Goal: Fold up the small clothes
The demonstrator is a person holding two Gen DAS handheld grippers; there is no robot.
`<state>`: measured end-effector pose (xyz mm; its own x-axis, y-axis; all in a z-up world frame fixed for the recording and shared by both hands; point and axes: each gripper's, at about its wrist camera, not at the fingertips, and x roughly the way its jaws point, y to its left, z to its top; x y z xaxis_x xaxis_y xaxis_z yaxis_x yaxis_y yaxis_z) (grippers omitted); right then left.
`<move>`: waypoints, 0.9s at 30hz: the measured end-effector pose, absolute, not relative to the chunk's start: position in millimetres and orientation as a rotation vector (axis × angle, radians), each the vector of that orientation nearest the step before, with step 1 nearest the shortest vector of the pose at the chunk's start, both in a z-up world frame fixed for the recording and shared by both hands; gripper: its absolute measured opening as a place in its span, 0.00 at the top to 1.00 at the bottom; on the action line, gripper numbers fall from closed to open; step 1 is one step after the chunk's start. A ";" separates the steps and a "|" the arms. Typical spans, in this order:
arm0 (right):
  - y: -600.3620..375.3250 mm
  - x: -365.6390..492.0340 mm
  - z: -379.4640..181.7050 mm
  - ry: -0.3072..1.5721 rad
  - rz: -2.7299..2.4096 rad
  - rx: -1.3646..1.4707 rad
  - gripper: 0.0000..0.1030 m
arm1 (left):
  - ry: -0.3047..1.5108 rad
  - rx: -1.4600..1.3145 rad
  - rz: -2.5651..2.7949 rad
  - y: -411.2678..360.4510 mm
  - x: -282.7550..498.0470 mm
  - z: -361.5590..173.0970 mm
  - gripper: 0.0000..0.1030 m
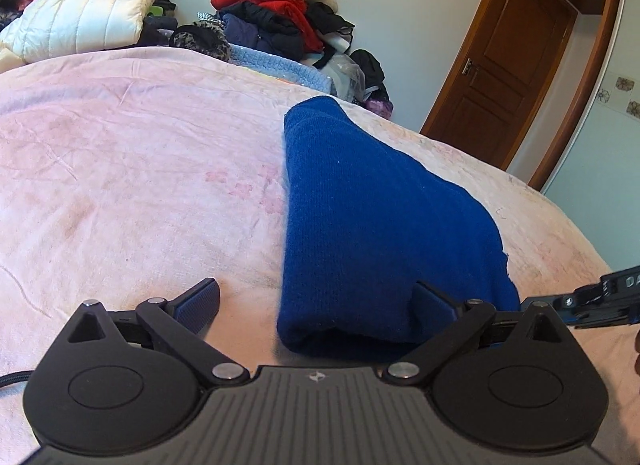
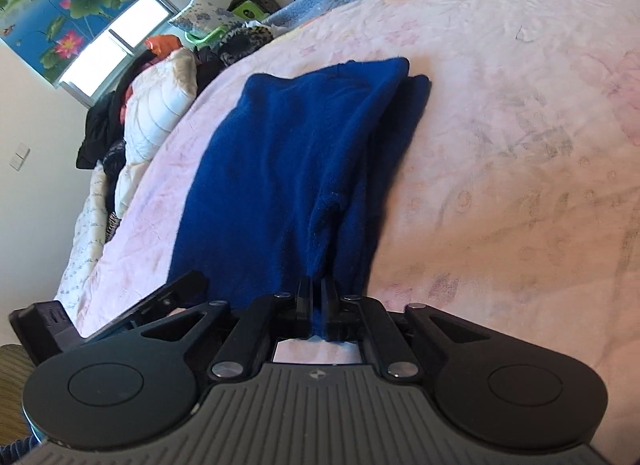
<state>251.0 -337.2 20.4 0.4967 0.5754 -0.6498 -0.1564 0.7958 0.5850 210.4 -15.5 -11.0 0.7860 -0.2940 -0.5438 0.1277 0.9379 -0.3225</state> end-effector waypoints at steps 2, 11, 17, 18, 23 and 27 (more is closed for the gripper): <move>-331.6 250.9 25.8 0.939 0.462 0.462 0.77 | 0.628 -0.278 -0.231 -15.4 209.9 -10.5 0.00; -294.0 254.6 25.3 0.947 0.427 0.208 0.89 | 0.626 -0.287 -0.235 -15.6 210.0 -11.1 0.00; -340.6 246.6 21.6 0.947 0.411 0.400 0.92 | 0.637 -0.255 -0.222 -21.2 211.8 -10.5 0.00; -344.9 246.0 12.3 0.966 0.414 0.426 0.92 | 0.641 -0.242 -0.219 -22.9 212.3 -10.2 0.00; -360.2 238.0 -3.0 0.942 0.456 0.607 0.85 | 0.685 -0.192 -0.206 -26.3 214.1 -5.2 0.08; -355.6 234.7 2.8 0.936 0.465 0.564 0.80 | 0.771 -0.318 -0.202 -7.6 223.9 4.6 0.57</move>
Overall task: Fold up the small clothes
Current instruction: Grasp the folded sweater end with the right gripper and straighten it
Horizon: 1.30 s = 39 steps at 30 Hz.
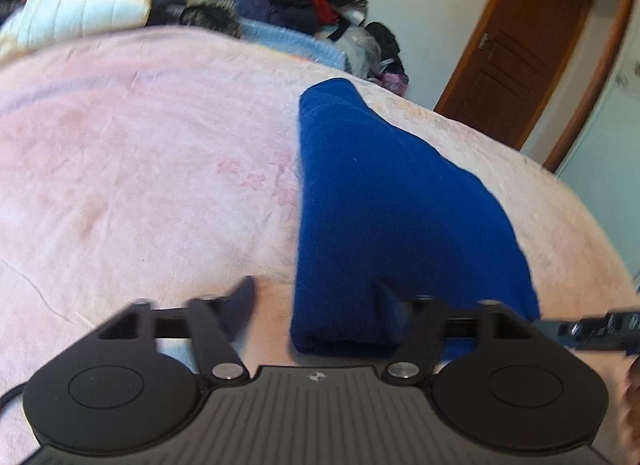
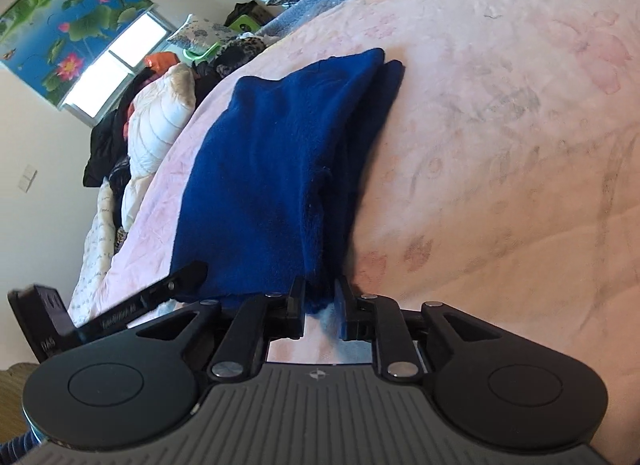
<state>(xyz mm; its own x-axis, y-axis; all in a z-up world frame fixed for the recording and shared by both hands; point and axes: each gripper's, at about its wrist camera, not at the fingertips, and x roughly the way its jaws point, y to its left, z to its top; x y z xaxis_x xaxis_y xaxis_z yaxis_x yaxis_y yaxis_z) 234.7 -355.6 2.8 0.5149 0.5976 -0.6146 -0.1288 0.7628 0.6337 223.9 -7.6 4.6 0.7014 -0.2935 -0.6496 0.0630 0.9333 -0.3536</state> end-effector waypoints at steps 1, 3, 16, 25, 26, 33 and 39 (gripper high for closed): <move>-355.5 236.2 4.8 0.932 0.466 0.566 0.80 | 0.818 -0.360 -0.202 -2.8 229.9 5.6 0.63; -356.6 237.9 7.1 0.922 0.471 0.584 0.80 | 0.868 -0.410 -0.207 3.1 235.4 12.0 0.63; -351.8 243.5 -0.3 0.936 0.482 0.617 0.77 | 0.763 0.173 -0.179 -46.7 188.8 14.3 0.31; -348.4 246.2 -0.9 0.955 0.481 0.596 0.81 | 0.757 0.047 -0.166 -32.9 198.4 18.5 0.87; -346.7 247.3 -1.9 0.965 0.481 0.587 0.82 | 0.750 0.051 -0.160 -34.8 197.8 18.3 0.89; -345.5 242.5 4.6 0.994 0.490 0.535 0.90 | 0.792 0.019 -0.129 -21.6 199.1 15.4 0.93; -342.0 242.2 -2.6 1.001 0.501 0.544 0.88 | 0.795 0.026 -0.115 -24.6 198.1 16.6 0.93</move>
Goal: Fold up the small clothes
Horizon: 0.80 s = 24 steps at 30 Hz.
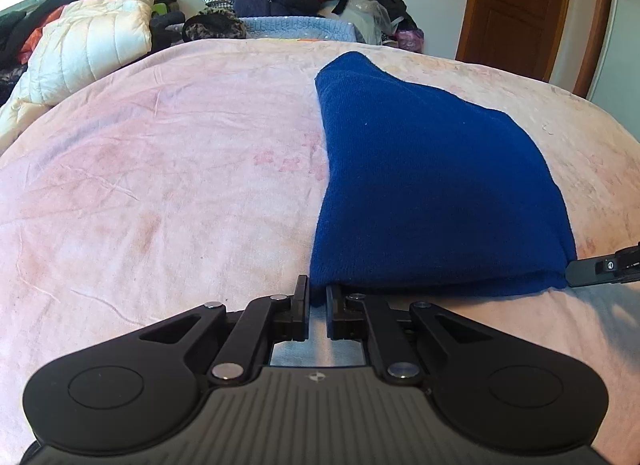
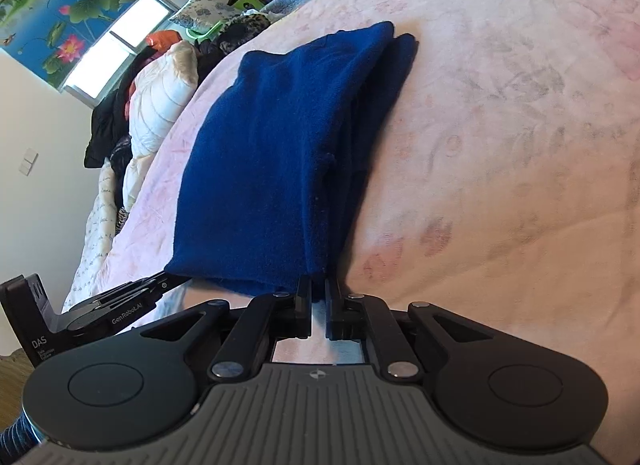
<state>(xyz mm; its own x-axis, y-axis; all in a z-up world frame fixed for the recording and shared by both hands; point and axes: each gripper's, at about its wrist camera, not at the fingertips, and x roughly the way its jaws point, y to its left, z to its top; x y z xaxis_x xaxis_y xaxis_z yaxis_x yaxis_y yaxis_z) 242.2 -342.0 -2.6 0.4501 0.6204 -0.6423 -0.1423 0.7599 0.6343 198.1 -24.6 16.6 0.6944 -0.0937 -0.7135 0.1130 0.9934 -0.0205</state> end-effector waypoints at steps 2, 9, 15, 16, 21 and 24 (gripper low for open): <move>-345.0 243.2 1.9 1.003 0.510 0.554 0.83 | 0.754 0.077 -0.126 -27.0 186.4 27.2 0.90; -369.2 274.5 48.9 0.752 0.454 0.666 0.49 | 0.560 0.183 -0.212 -50.2 172.9 60.0 0.89; -282.3 382.9 57.5 0.820 0.619 0.674 0.46 | 0.657 0.233 -0.216 -77.9 221.0 21.9 0.89; -265.5 400.7 57.6 0.829 0.632 0.659 0.46 | 0.680 0.243 -0.208 -76.7 225.9 13.4 0.89; -214.8 478.5 21.7 0.938 0.532 0.608 0.37 | 0.681 0.179 -0.223 -65.0 226.9 4.7 0.89; -214.0 490.8 -3.7 0.928 0.469 0.561 0.81 | 0.679 0.145 -0.231 -59.7 229.9 3.4 0.89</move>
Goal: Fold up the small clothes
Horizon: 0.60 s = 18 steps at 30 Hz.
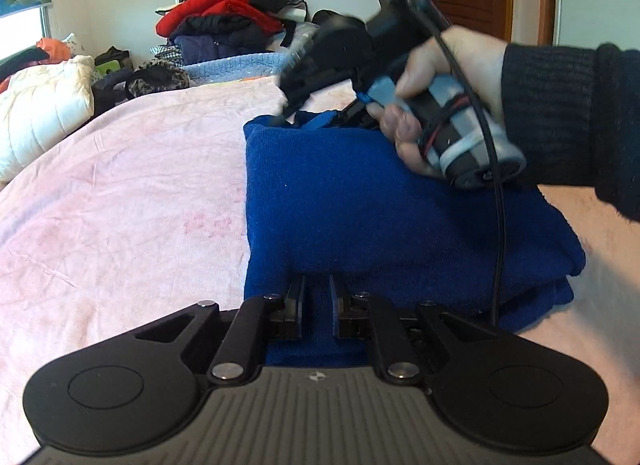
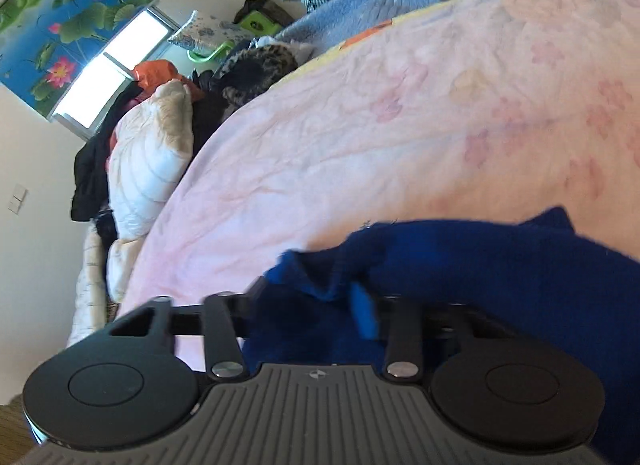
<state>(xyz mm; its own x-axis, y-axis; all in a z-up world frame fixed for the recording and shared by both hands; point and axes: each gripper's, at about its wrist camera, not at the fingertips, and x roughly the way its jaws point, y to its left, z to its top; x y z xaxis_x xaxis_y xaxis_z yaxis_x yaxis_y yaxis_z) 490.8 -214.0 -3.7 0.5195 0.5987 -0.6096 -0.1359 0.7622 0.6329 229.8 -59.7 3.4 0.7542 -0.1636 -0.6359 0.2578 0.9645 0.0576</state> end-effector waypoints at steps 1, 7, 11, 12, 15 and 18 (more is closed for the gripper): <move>-217.0 491.8 -8.2 0.933 0.435 0.562 0.94 | 0.673 0.144 -0.234 -58.5 230.9 2.9 0.89; -248.1 455.8 11.5 0.895 0.438 0.693 0.55 | 0.657 0.068 -0.250 -42.2 221.0 16.3 0.87; -288.0 378.3 42.2 0.715 0.524 0.706 0.28 | 0.638 0.015 -0.208 -24.4 221.5 32.8 0.71; -297.2 361.1 43.2 0.707 0.527 0.711 0.28 | 0.643 -0.006 -0.203 -21.1 225.1 35.0 0.65; -321.5 319.7 28.0 0.735 0.509 0.734 0.27 | 0.676 -0.059 -0.183 -17.8 238.2 34.7 0.29; -333.4 299.2 -4.4 0.781 0.465 0.706 0.48 | 0.761 -0.072 -0.185 -23.8 254.0 20.0 0.28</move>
